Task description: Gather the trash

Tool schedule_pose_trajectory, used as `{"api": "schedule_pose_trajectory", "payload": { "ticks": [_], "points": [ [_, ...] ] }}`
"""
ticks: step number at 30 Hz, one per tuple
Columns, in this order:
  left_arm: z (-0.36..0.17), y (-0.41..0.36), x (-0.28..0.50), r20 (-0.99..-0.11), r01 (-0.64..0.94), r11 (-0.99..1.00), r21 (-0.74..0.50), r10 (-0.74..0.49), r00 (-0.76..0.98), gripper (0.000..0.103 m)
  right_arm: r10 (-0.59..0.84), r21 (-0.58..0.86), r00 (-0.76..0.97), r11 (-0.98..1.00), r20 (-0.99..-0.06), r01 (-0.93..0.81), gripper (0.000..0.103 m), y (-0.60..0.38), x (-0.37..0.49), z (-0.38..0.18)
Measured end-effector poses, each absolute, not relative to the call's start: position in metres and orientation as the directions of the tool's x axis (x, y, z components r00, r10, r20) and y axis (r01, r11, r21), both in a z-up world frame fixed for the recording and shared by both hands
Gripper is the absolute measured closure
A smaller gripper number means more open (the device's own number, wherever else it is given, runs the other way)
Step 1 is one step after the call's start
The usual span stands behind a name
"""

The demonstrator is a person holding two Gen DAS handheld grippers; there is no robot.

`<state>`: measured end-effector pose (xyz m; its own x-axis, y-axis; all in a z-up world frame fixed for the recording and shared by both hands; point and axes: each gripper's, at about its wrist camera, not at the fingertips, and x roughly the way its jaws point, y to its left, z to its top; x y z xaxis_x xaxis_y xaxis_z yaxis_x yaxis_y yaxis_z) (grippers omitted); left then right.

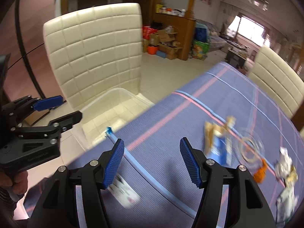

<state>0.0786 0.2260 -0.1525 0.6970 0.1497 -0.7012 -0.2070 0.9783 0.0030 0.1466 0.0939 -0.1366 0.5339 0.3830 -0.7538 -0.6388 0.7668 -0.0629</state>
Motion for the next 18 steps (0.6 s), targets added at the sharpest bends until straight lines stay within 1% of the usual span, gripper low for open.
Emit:
{"api": "schedule_pose_trajectory", "payload": {
  "ticks": [2,4,9,13,18],
  "points": [
    [-0.148,0.211,0.078,-0.694,-0.183,0.983,0.014,0.141,0.706,0.033,0.375,-0.038,0.538,0.794,-0.755,-0.607,0.043,0.075,0.149,-0.137],
    [-0.144,0.196,0.079,-0.690,-0.156,0.988,0.019,0.126,0.713,0.032,0.360,-0.004,0.539,0.829,-0.761,-0.559,0.043,0.047,0.151,-0.138],
    [-0.139,0.165,0.084,-0.699,-0.100,0.995,-0.024,0.055,0.713,0.021,0.307,0.030,0.570,0.896,-0.762,-0.443,0.043,-0.013,0.153,-0.137],
    [-0.137,0.136,0.092,-0.710,-0.048,0.998,-0.051,-0.002,0.704,0.018,0.268,0.056,0.612,0.938,-0.744,-0.343,0.043,-0.065,0.149,-0.132],
    [-0.135,0.093,0.104,-0.723,0.015,0.997,-0.072,-0.062,0.688,0.017,0.203,0.041,0.653,0.966,-0.730,-0.254,0.043,-0.116,0.144,-0.132]
  ]
}}
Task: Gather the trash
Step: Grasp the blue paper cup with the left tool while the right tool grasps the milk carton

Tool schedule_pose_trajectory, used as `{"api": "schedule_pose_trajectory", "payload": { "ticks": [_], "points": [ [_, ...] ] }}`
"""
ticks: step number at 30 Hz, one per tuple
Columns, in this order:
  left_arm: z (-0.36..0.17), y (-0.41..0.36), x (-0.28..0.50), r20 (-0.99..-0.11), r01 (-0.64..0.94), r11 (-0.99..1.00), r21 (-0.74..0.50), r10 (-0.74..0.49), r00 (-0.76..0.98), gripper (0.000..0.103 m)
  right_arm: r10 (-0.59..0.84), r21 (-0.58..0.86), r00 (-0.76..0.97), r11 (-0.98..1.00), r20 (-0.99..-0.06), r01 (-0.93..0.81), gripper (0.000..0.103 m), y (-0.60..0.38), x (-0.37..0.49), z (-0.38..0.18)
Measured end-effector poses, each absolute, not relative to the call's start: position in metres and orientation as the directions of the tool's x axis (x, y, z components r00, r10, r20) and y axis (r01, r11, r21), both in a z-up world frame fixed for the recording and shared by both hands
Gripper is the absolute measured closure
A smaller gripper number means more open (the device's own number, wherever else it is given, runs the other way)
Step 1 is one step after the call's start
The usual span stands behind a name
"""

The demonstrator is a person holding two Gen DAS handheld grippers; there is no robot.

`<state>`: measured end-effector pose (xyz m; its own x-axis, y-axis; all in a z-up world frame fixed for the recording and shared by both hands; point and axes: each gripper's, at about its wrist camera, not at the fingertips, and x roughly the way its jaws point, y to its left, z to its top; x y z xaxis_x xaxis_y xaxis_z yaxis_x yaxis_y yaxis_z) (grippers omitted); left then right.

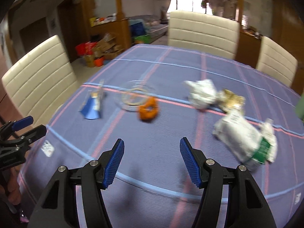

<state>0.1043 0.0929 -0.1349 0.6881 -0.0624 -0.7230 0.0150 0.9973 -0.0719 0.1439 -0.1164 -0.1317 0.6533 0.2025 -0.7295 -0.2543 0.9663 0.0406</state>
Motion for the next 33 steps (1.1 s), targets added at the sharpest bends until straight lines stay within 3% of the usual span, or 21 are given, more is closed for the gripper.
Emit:
{"api": "schedule_pose_trajectory", "payload": {
  "ticks": [11,26,29,33],
  "points": [
    [-0.138,0.033,0.150,-0.734,0.071,0.997,0.000,-0.049,0.678,0.008,0.042,-0.069,0.683,0.988,-0.729,-0.135,0.043,-0.201,0.157,-0.136],
    [-0.169,0.037,0.218,-0.788,0.000,0.999,0.039,0.030,0.615,0.008,-0.021,-0.155,0.689,0.979,-0.724,-0.134,0.035,-0.212,0.207,-0.150],
    [-0.173,0.039,0.220,-0.791,0.000,0.999,0.034,0.027,0.611,0.010,-0.036,-0.191,0.696,0.971,-0.717,-0.145,0.034,-0.204,0.209,-0.152],
    [-0.177,0.041,0.220,-0.804,0.018,1.000,0.010,-0.002,0.595,0.024,-0.091,-0.280,0.699,0.946,-0.710,-0.162,0.032,-0.190,0.208,-0.158]
  ]
}}
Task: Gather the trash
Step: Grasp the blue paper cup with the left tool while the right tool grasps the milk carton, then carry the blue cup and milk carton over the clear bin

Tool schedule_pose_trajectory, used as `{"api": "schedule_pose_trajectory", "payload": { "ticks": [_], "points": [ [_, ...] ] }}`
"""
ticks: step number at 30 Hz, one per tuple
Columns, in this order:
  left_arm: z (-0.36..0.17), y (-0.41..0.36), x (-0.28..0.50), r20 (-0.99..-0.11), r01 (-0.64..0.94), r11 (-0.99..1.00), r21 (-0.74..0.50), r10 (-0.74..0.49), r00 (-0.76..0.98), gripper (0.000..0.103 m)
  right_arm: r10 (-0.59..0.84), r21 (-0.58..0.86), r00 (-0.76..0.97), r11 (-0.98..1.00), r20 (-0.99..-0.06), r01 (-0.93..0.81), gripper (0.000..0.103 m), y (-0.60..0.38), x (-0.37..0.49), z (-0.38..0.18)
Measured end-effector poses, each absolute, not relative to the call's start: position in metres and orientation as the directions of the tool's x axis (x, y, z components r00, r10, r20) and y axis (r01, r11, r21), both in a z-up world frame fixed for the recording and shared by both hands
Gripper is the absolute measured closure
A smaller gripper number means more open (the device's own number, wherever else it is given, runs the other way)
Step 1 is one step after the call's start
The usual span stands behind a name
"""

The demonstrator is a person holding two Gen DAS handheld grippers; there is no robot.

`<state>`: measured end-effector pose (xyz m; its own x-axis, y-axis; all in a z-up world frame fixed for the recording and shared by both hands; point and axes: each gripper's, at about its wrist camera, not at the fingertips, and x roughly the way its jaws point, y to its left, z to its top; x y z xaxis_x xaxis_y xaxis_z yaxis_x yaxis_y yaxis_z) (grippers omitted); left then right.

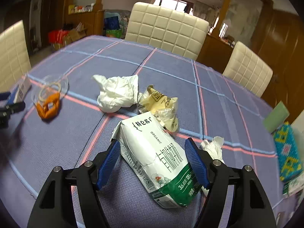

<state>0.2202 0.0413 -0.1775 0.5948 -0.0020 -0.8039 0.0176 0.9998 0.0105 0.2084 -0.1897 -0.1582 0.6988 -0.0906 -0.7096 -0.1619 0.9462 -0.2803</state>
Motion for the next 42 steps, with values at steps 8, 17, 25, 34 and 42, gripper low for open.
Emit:
{"api": "schedule_pose_trajectory", "payload": {
  "ticks": [8,17,25,34,42],
  "points": [
    [-0.174,0.037,0.210,-0.800,0.071,0.997,-0.036,-0.072,0.596,0.063,-0.115,-0.296,0.661,0.940,-0.741,-0.168,0.021,-0.187,0.207,-0.165],
    [-0.161,0.026,0.183,-0.771,0.114,0.993,-0.007,-0.078,0.632,0.065,-0.016,-0.212,0.654,0.952,-0.756,-0.222,0.044,-0.171,0.185,-0.154],
    [-0.140,0.025,0.153,-0.730,0.138,0.990,0.034,-0.069,0.680,0.065,0.105,-0.123,0.649,0.947,-0.754,-0.296,0.053,-0.142,0.161,-0.141],
    [-0.122,0.034,0.119,-0.694,0.139,0.988,0.063,-0.056,0.718,0.065,0.136,-0.161,0.687,0.923,-0.714,-0.350,0.053,-0.112,0.135,-0.115],
    [-0.108,0.046,0.089,-0.658,0.130,0.988,0.087,-0.041,0.752,0.065,0.150,-0.187,0.702,0.906,-0.696,-0.380,0.053,-0.092,0.113,-0.104]
  ]
}}
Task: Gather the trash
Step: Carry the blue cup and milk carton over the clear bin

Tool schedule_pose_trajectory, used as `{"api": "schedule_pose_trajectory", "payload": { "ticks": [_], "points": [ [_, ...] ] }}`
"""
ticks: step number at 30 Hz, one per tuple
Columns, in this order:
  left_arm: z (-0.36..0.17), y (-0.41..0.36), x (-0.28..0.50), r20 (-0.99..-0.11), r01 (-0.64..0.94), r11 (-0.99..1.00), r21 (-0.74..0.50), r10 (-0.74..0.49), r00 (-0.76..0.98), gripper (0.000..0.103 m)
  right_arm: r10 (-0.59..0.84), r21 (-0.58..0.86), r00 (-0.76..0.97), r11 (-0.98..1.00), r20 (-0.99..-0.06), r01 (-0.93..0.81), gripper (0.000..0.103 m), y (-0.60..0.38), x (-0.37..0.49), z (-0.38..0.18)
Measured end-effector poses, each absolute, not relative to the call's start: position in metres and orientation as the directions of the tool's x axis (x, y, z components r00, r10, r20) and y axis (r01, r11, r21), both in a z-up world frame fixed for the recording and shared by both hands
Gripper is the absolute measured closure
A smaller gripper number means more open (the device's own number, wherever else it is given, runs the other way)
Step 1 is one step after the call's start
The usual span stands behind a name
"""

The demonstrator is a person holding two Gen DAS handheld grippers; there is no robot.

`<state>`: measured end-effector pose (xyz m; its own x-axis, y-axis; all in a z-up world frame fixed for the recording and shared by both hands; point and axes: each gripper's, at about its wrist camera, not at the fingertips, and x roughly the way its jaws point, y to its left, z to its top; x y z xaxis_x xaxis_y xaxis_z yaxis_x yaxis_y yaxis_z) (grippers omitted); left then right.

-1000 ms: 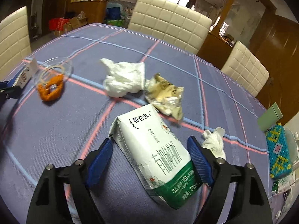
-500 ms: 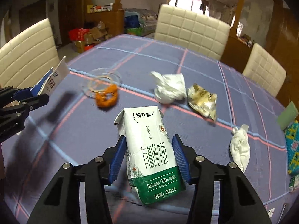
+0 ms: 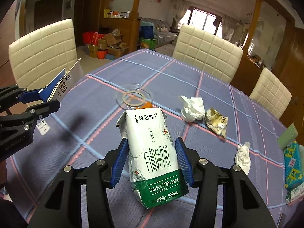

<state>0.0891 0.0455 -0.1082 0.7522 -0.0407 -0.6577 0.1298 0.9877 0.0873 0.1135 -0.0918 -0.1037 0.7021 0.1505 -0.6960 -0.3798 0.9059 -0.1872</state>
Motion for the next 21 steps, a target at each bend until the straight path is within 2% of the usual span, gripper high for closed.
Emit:
{"api": "schedule_pose_trajectory", "payload": {
  "ticks": [21],
  "points": [
    [-0.105,0.101,0.044,-0.621,0.035,0.992,0.119,0.047,0.782,0.065,0.262,-0.229,0.700,0.820,-0.664,-0.524,0.053,-0.009,0.080,-0.086]
  ]
}}
